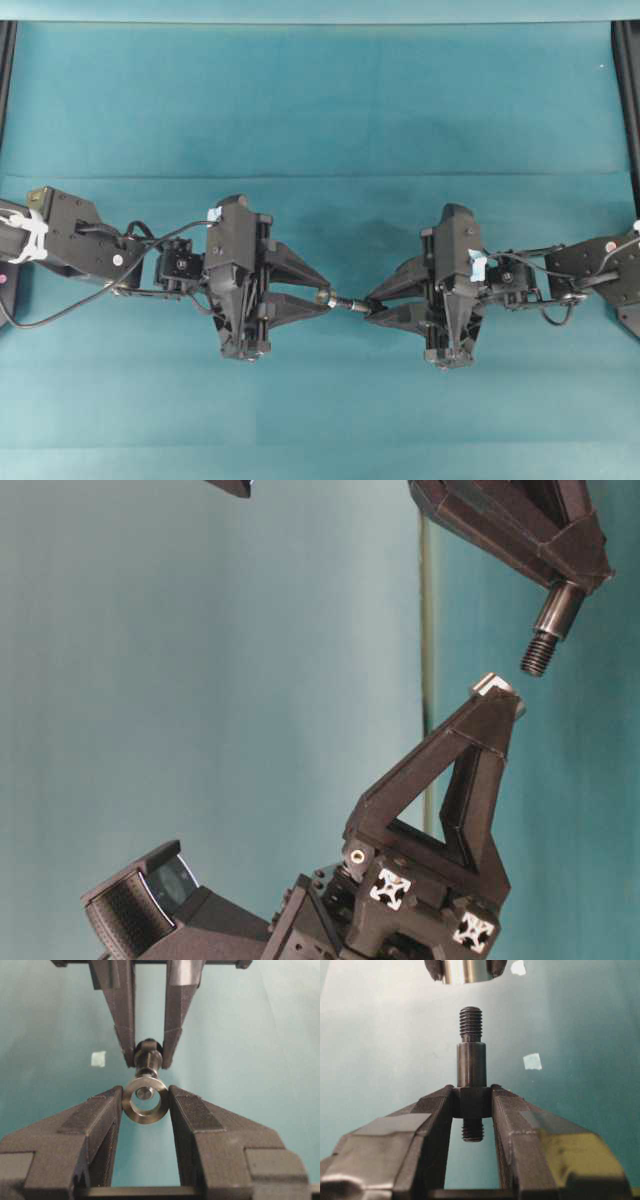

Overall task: Insert the washer onto the shaft with both hands.
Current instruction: 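Push the shaft's threaded end through the washer hole, then slide the washer down the shaft toward the hex collar, then open the left gripper and pull it back from the shaft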

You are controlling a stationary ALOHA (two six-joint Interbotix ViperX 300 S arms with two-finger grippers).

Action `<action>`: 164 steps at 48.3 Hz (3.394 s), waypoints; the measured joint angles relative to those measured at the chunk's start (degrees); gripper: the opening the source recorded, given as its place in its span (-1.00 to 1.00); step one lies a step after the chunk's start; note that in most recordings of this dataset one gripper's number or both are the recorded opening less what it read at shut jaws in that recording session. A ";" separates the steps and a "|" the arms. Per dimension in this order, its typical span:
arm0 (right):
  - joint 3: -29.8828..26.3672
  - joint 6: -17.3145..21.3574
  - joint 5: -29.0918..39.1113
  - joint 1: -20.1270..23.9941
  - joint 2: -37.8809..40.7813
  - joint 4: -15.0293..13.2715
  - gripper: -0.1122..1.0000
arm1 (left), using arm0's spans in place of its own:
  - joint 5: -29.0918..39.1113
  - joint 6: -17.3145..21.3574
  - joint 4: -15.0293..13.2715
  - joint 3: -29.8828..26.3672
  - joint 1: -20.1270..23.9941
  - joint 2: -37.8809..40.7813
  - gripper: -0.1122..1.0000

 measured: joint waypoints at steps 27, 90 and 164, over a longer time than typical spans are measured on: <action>-1.14 0.00 -2.20 -0.09 0.53 0.09 -0.79 | 0.00 0.00 0.09 -1.76 -0.09 1.93 -0.12; -2.02 0.00 -2.20 0.09 1.14 0.09 -0.79 | 0.35 -0.09 0.09 -5.27 -0.62 5.45 -0.12; -2.11 0.00 -0.79 -0.18 1.41 0.09 -0.79 | 11.95 4.48 0.09 -7.73 0.62 -0.35 0.70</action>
